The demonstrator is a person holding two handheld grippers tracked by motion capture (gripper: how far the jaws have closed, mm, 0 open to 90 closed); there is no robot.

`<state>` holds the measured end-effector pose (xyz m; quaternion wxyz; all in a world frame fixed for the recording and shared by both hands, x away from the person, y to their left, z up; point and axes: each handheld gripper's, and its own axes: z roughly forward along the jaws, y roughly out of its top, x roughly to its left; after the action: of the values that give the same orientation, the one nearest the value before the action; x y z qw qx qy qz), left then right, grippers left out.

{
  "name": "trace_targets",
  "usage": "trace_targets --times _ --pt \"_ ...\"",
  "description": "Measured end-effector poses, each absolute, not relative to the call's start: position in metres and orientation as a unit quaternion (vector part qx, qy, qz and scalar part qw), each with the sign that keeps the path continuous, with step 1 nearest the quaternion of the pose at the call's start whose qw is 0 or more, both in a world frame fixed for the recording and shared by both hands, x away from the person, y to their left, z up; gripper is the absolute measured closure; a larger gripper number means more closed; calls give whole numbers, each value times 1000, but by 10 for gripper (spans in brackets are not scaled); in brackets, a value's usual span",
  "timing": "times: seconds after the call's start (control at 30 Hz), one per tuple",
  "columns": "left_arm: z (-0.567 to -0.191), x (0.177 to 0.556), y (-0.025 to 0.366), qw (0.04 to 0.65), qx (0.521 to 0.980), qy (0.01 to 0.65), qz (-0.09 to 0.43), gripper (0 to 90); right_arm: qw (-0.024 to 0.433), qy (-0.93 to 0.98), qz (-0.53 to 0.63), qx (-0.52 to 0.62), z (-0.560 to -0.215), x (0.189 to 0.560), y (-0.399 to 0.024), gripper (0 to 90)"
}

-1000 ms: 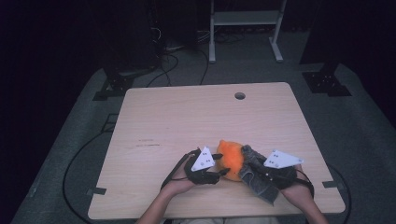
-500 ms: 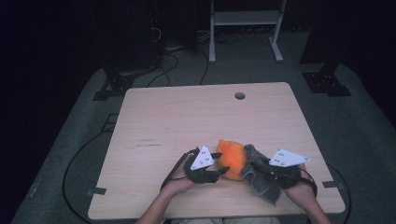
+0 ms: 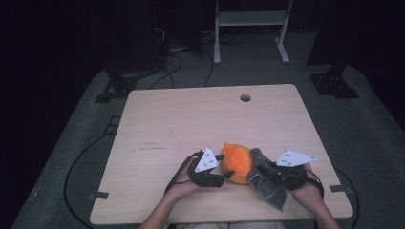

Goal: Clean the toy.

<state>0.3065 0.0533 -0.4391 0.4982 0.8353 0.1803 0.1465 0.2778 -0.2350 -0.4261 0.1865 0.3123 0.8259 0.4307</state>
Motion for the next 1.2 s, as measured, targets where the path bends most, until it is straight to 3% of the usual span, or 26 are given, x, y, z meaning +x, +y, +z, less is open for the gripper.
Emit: trace_targets --times 0.17,0.3,0.4,0.5,0.77,0.87,0.93,1.2 --pt "-437 304 50 501 834 175 152 381 188 825 443 296 -413 271 -229 738" --pt "-434 292 41 503 841 118 162 407 181 837 463 228 -386 256 -206 737" --pt "-434 288 38 490 848 99 173 406 187 854 436 214 -393 257 -193 737" --pt "-437 288 39 485 853 96 170 407 166 852 443 224 -407 263 -197 738" --pt "-440 296 48 492 850 112 151 401 172 843 431 272 -412 274 -225 738" --pt "-438 297 47 511 836 135 148 308 163 841 433 280 -416 276 -229 739" --pt "-439 297 44 510 835 143 153 296 165 843 430 279 -416 274 -228 738" --pt "-438 290 39 504 839 118 167 382 183 848 434 242 -393 268 -221 739"
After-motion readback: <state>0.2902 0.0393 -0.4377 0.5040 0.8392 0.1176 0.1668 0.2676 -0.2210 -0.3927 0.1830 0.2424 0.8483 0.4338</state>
